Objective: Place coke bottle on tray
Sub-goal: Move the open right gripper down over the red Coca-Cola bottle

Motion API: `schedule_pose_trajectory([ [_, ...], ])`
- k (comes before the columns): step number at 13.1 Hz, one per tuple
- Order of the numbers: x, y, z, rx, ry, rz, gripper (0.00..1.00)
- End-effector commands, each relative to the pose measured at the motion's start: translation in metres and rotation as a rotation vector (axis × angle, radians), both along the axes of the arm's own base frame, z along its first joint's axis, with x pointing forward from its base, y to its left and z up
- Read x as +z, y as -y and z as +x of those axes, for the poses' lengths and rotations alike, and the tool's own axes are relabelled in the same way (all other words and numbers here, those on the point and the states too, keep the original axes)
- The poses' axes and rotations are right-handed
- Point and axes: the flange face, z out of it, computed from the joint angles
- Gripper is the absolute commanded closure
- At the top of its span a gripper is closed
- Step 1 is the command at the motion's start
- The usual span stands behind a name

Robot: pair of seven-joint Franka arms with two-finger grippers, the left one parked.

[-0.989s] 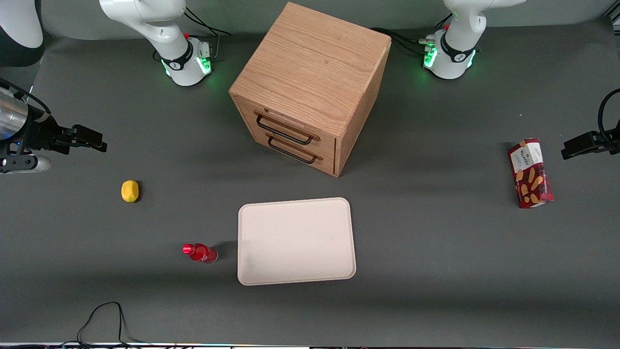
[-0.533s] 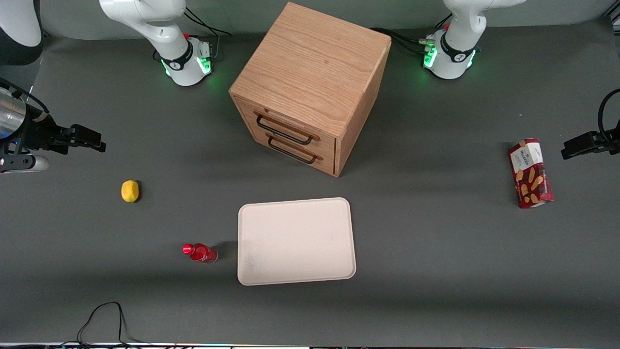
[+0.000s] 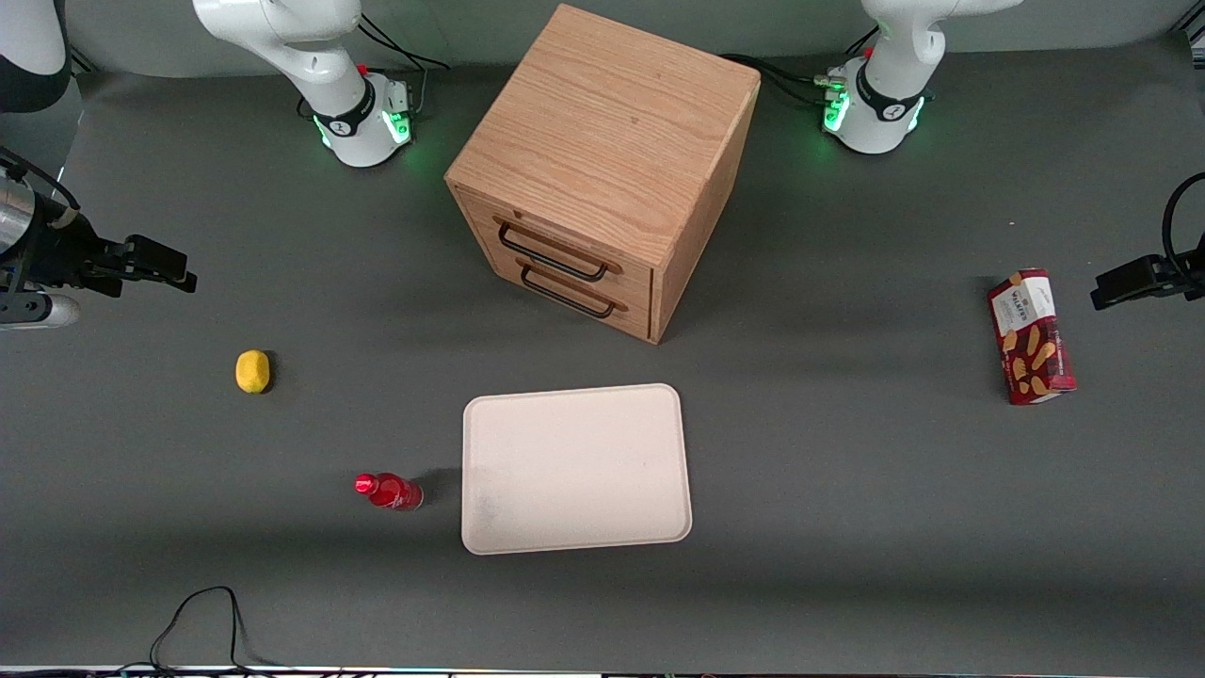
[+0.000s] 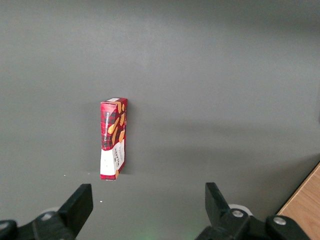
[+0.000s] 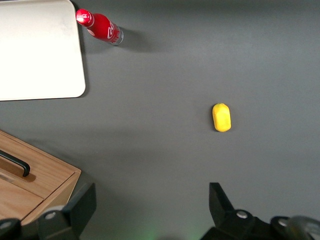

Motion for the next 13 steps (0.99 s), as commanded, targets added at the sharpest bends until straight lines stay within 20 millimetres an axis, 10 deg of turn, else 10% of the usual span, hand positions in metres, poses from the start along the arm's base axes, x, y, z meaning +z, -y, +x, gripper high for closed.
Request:
schedule_pose_trajectory([
  [1, 0.005, -0.017, 0.006, 0.014, -0.002, 0.009, 0.00],
  [7, 0.000, -0.122, 0.002, -0.063, -0.017, -0.021, 0.00],
  [13, -0.020, -0.133, 0.046, -0.072, -0.060, -0.038, 0.00],
])
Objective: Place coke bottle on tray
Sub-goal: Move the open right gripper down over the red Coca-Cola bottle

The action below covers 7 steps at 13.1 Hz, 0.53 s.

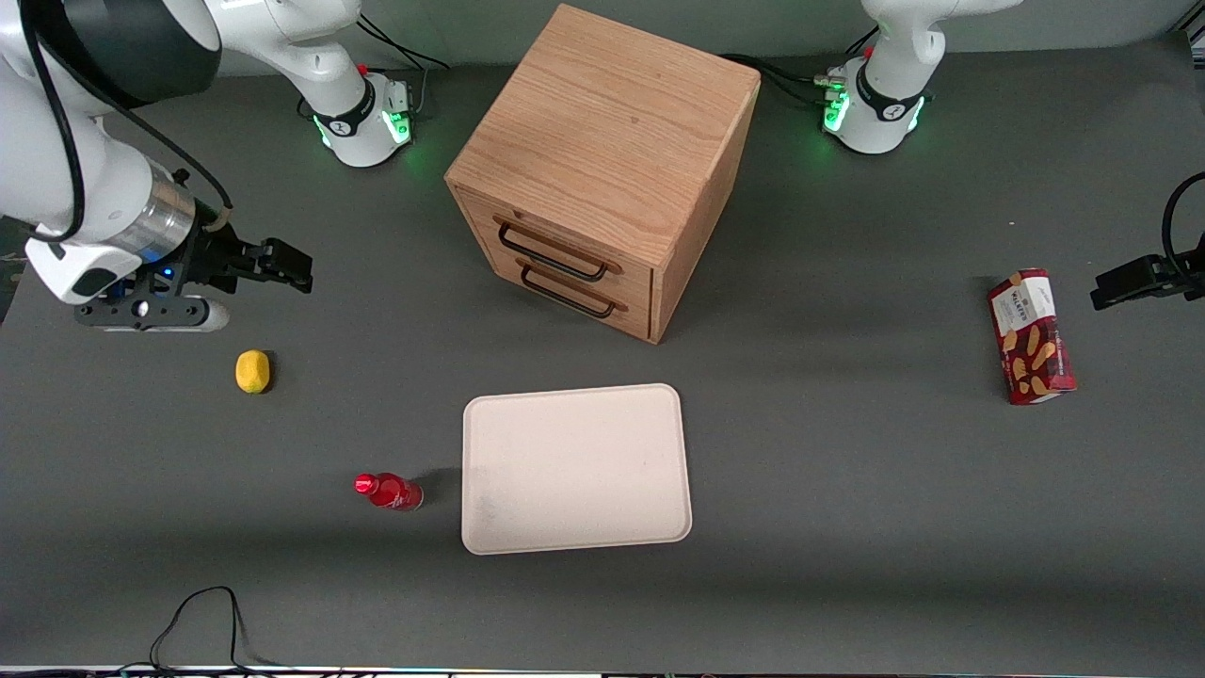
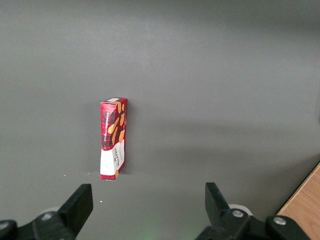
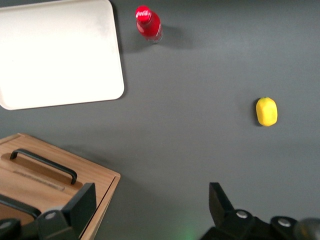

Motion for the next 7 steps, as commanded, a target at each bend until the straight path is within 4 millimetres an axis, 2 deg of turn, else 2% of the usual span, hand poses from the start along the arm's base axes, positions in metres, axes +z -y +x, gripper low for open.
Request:
schedule_pose_trajectory([
  [1, -0.016, -0.003, 0.049, -0.007, -0.069, -0.045, 0.00],
  [3, -0.031, -0.005, 0.073, -0.005, -0.077, -0.051, 0.00],
  [7, -0.082, -0.010, 0.099, 0.023, -0.108, -0.051, 0.00],
])
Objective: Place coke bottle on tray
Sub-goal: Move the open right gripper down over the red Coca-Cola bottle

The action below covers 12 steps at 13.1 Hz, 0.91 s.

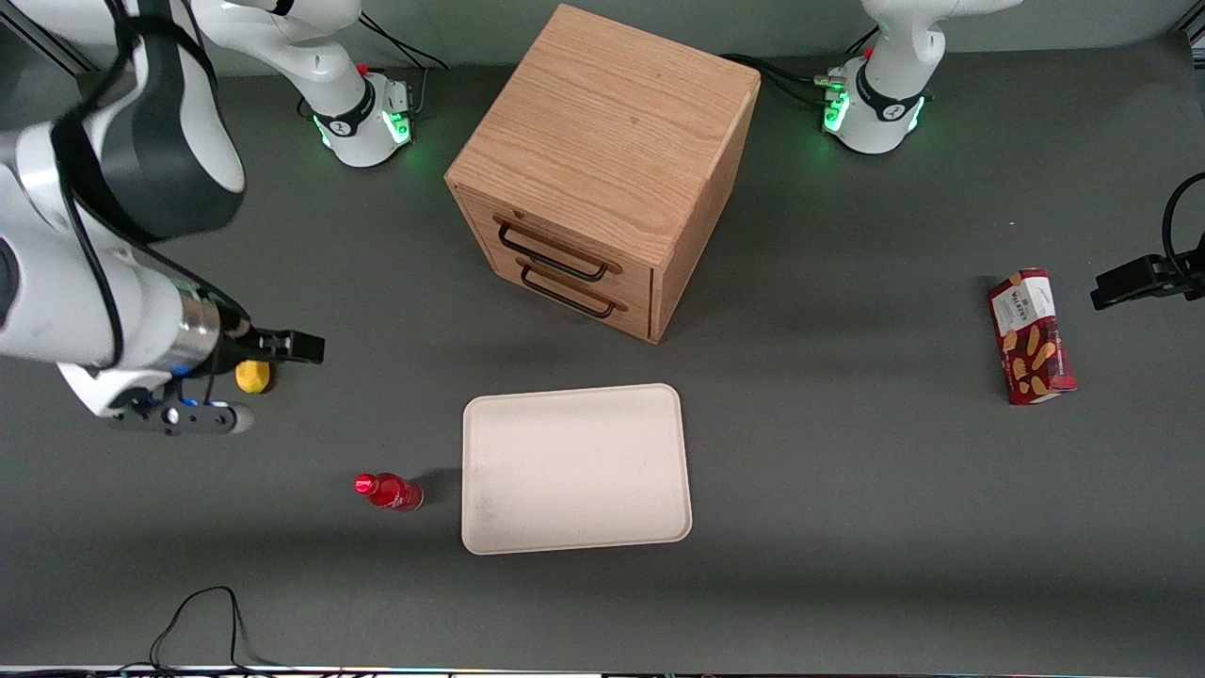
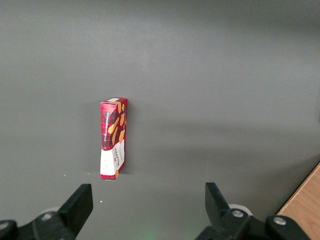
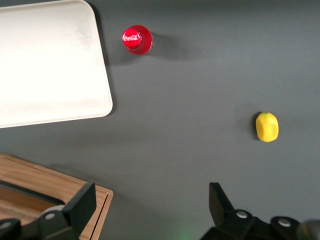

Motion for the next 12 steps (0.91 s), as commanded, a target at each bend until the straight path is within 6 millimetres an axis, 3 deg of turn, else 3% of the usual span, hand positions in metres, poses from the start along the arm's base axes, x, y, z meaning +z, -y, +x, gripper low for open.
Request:
schedule_pose_trajectory([
  [1, -0.020, -0.004, 0.017, 0.060, -0.012, -0.001, 0.00],
  [3, -0.035, -0.005, 0.023, 0.100, -0.015, 0.008, 0.00],
  [6, -0.074, -0.014, 0.048, 0.156, 0.007, 0.017, 0.00],
  [10, -0.116, -0.011, 0.071, 0.200, 0.019, 0.029, 0.00],
  [12, -0.128, -0.012, 0.077, 0.193, 0.033, 0.029, 0.00],
])
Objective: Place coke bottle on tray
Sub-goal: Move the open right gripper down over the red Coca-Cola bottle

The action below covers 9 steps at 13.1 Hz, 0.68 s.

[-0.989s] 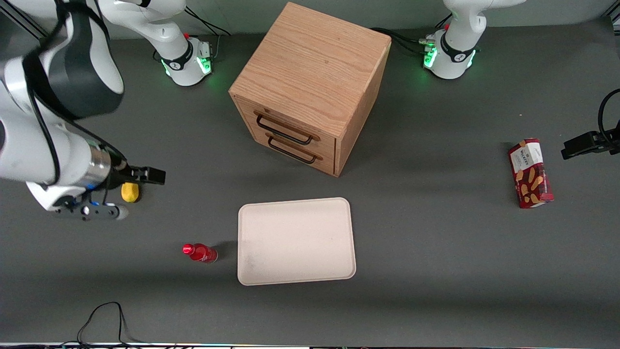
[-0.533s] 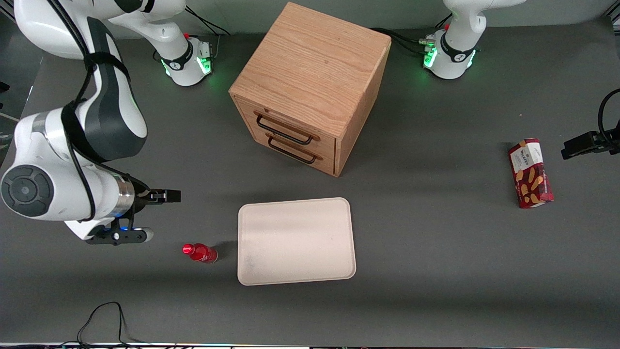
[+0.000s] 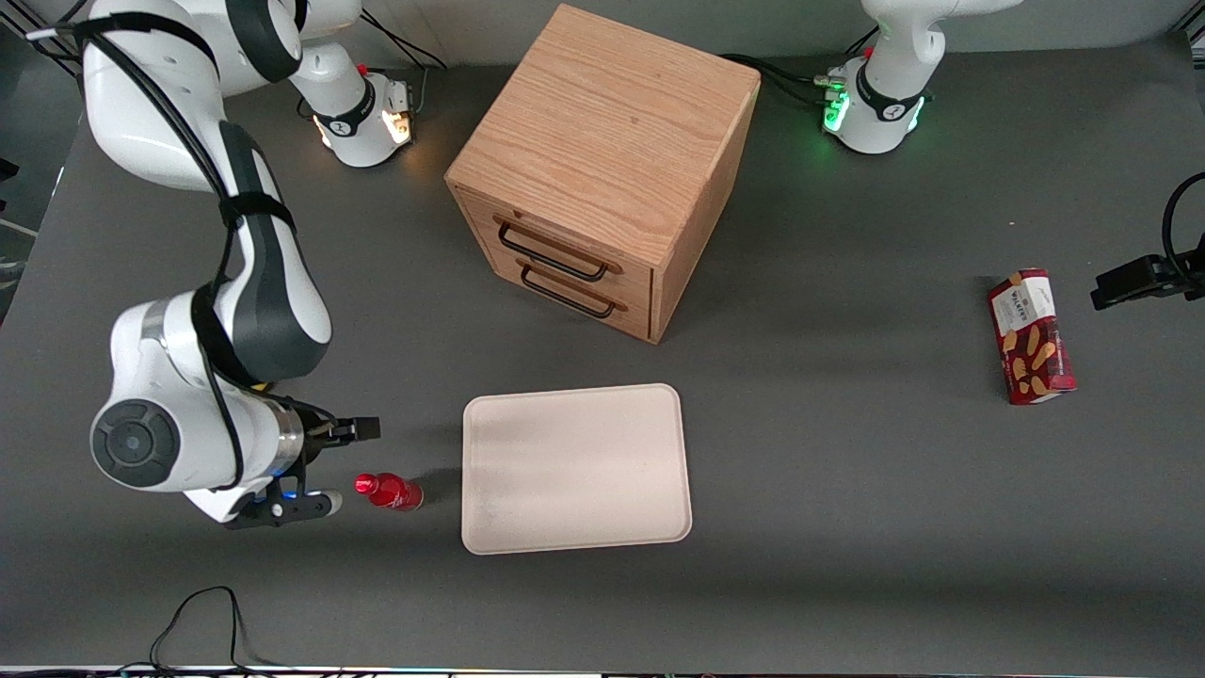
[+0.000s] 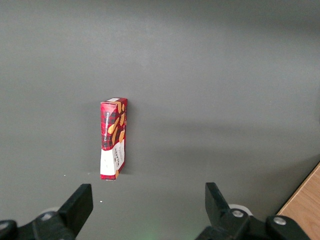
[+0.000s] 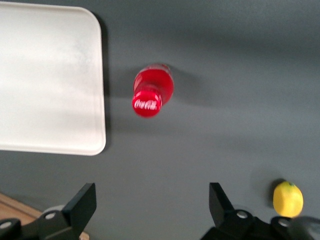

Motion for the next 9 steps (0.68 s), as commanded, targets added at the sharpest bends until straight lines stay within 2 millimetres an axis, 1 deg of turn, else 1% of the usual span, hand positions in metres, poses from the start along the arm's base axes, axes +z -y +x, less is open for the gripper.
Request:
schedule_pose_trajectory([
  [1, -0.006, -0.002, 0.013, 0.020, 0.033, 0.000, 0.00],
  [2, -0.012, -0.003, 0.016, 0.016, 0.042, 0.003, 0.00],
  [3, -0.013, -0.004, 0.019, 0.011, 0.054, 0.004, 0.01],
  [4, -0.024, -0.004, 0.023, -0.011, 0.061, 0.002, 0.01],
  [6, -0.032, -0.009, 0.027, -0.027, 0.087, 0.004, 0.01],
  [9, -0.038, -0.010, 0.030, -0.028, 0.102, 0.005, 0.02],
])
